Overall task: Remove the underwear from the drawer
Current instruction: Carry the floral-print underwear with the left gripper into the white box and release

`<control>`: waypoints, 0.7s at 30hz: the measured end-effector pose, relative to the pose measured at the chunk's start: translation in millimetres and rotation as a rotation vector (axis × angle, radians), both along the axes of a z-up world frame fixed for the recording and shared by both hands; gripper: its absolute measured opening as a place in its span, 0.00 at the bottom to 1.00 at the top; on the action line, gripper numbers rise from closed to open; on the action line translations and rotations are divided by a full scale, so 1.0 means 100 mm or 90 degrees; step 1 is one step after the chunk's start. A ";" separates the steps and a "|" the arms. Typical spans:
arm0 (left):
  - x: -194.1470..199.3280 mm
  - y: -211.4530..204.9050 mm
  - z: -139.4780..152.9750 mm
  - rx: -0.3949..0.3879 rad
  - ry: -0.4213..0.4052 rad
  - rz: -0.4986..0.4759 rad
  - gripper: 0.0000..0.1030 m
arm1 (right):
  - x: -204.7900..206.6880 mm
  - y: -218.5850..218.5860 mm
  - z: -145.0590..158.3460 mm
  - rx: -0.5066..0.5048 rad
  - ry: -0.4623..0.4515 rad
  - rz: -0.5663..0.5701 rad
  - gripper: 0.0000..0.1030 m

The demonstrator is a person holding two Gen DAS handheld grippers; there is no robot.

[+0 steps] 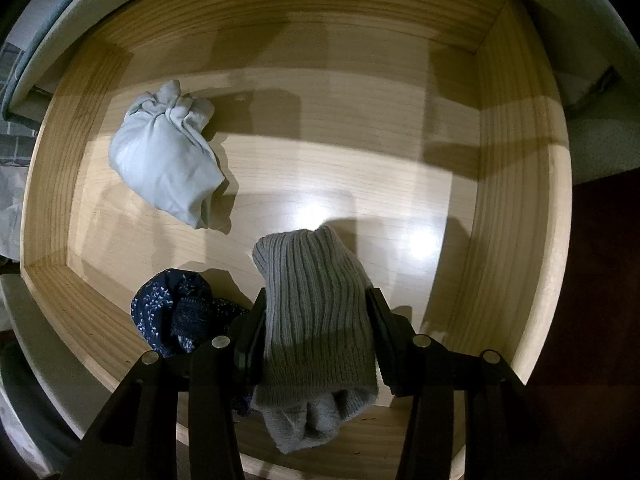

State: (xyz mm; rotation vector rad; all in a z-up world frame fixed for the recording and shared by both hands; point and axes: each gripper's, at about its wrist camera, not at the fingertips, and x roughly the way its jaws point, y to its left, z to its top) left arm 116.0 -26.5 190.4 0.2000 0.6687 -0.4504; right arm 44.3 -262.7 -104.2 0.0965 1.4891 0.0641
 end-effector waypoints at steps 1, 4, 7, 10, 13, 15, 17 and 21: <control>0.08 -0.07 -0.05 0.007 0.001 0.004 0.20 | 0.00 0.00 0.00 0.000 0.000 0.000 0.43; 0.33 -0.16 -0.20 0.015 0.024 0.015 0.20 | 0.00 0.01 0.00 0.000 0.000 0.000 0.43; 0.54 -0.21 -0.35 0.021 0.057 0.032 0.20 | 0.00 0.00 0.00 0.000 0.000 0.001 0.43; 0.69 -0.23 -0.51 0.030 0.079 0.056 0.23 | 0.00 0.00 0.00 0.000 0.000 0.001 0.43; 0.77 -0.21 -0.60 0.026 0.100 0.072 0.27 | 0.00 0.01 0.00 0.001 0.000 0.000 0.43; 0.80 -0.21 -0.64 0.027 0.117 0.080 0.31 | 0.00 0.02 0.00 0.001 0.001 0.000 0.43; 0.80 -0.21 -0.67 0.028 0.128 0.080 0.35 | 0.00 0.02 0.00 0.000 0.001 0.001 0.43; 0.79 -0.21 -0.68 0.026 0.140 0.075 0.46 | -0.01 0.03 -0.01 -0.001 0.001 0.001 0.43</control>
